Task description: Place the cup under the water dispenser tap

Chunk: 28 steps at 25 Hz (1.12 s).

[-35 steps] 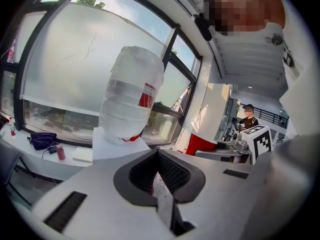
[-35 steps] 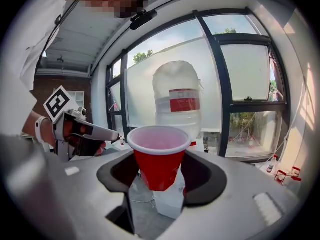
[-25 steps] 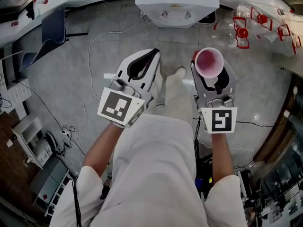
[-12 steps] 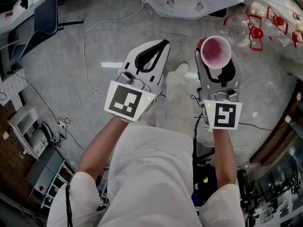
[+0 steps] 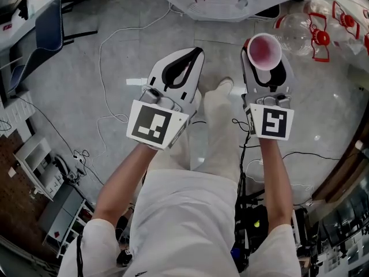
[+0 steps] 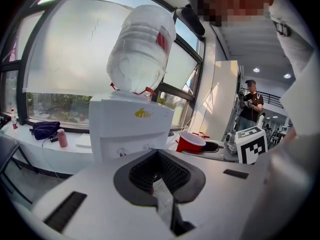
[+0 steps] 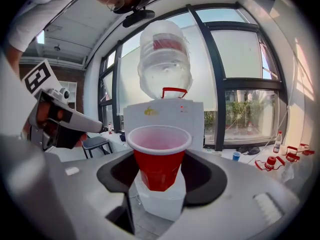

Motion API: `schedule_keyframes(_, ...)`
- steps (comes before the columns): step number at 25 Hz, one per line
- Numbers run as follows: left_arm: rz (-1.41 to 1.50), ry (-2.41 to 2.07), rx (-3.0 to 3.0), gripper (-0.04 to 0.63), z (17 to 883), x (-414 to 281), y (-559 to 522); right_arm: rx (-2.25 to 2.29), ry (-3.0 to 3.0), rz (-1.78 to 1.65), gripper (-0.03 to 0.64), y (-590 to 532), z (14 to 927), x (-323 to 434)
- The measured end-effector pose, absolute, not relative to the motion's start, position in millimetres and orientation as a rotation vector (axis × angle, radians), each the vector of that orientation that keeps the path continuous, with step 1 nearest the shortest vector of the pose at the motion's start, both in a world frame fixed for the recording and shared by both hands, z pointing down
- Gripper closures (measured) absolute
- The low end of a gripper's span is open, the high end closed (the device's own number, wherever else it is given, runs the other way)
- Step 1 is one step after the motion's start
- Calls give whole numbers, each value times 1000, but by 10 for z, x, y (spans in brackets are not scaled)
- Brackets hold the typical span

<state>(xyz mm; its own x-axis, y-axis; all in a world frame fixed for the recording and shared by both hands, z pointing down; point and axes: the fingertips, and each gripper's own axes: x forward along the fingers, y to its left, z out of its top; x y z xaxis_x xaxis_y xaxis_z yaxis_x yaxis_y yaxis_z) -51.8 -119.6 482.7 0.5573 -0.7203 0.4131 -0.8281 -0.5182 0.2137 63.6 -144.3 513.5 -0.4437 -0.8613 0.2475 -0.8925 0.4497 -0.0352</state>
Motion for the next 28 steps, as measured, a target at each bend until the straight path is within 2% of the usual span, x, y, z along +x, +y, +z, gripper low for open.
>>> schedule_keyframes(16,429,-1256,2373,589,5807,-388,-1370,1535,-2469,354,347,-1843,6344,651)
schedule_keyframes(28,459,-1243,2390,588,6225,-447,-1557,1566,-2424,298,347,-2231,6966,592)
